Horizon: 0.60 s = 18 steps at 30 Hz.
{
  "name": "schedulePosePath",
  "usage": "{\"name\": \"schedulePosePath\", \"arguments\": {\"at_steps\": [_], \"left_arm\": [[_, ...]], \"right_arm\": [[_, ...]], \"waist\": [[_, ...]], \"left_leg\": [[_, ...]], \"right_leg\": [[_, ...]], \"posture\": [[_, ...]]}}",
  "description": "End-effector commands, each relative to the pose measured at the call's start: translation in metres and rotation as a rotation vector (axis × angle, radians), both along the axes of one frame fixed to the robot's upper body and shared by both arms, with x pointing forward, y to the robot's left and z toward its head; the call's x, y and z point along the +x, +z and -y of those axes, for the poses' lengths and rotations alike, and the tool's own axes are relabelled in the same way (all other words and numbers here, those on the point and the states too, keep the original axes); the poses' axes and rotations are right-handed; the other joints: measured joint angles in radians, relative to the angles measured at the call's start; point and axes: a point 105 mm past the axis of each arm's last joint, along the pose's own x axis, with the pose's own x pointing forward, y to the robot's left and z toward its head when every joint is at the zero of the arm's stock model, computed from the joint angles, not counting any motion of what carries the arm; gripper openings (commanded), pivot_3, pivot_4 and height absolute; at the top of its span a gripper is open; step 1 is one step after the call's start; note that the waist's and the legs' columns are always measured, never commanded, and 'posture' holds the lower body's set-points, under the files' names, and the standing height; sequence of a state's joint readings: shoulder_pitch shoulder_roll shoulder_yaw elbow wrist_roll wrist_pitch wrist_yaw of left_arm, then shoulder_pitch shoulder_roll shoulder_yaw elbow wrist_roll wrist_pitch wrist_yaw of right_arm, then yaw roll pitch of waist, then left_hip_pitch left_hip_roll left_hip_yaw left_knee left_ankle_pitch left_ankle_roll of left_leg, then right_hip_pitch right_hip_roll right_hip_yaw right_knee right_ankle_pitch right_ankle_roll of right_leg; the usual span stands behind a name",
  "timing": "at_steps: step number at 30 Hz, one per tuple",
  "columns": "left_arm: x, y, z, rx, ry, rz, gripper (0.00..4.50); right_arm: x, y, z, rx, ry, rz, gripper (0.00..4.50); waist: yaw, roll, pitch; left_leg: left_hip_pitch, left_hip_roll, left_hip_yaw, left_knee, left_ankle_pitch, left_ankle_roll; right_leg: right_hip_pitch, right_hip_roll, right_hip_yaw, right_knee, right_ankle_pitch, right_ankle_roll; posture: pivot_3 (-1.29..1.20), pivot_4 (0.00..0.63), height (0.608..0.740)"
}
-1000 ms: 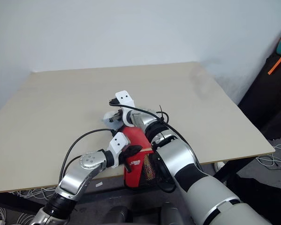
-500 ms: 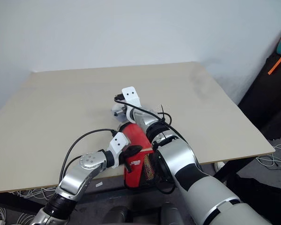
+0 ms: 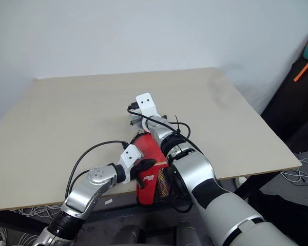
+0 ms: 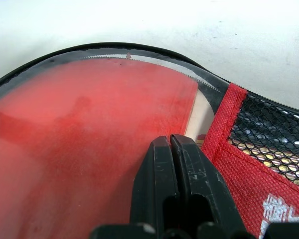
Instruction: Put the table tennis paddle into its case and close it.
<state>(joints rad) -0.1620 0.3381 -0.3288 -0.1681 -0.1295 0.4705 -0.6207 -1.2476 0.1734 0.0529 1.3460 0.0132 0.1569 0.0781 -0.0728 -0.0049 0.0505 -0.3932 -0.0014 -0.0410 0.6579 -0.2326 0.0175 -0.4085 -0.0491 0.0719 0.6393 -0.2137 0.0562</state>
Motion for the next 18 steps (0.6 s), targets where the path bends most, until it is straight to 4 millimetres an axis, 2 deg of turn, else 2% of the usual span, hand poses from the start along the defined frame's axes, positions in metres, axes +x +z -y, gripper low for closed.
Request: {"name": "schedulePosePath", "arguments": {"at_steps": [1,3,7,11,18], "left_arm": [[-0.001,-0.009,-0.001,0.023,0.003,-0.037,0.0],[0.0,-0.008,-0.002,0.023,0.006,-0.037,0.0],[0.001,-0.009,-0.002,0.023,0.004,-0.039,0.0],[0.002,-0.01,-0.001,0.024,-0.001,-0.04,0.0],[0.004,-0.01,0.0,0.024,-0.007,-0.041,0.0]], "right_arm": [[0.002,0.027,-0.014,-0.005,0.043,0.098,0.04],[0.007,0.026,-0.003,-0.017,0.023,0.1,0.04],[0.02,0.024,0.035,-0.045,-0.045,0.101,0.04],[0.028,0.022,0.063,-0.072,-0.097,0.101,0.04],[0.036,0.024,0.097,-0.088,-0.168,0.103,0.04]], "waist": [[0.0,0.0,0.0],[0.0,0.0,0.0],[0.001,0.0,0.0],[0.001,0.0,0.0],[0.0,0.002,0.0]], "left_leg": [[0.0,0.0,0.0,0.0,0.0,0.0],[0.0,0.0,0.0,0.0,0.0,0.0],[0.0,0.0,0.0,0.0,0.0,0.0],[0.0,-0.001,-0.001,0.001,0.0,0.0],[0.0,-0.001,0.0,0.0,0.0,0.001]], "right_leg": [[0.0,0.0,0.0,0.0,0.0,0.0],[0.0,0.0,0.0,0.0,0.0,0.0],[0.001,0.0,0.0,0.0,0.0,0.0],[0.001,-0.001,0.0,0.0,0.0,0.0],[0.001,0.0,0.0,0.0,0.0,0.0]], "posture": [[0.0,0.0,0.74],[0.0,0.0,0.74],[0.0,0.0,0.74],[0.0,0.0,0.74],[0.0,0.0,0.74]]}}
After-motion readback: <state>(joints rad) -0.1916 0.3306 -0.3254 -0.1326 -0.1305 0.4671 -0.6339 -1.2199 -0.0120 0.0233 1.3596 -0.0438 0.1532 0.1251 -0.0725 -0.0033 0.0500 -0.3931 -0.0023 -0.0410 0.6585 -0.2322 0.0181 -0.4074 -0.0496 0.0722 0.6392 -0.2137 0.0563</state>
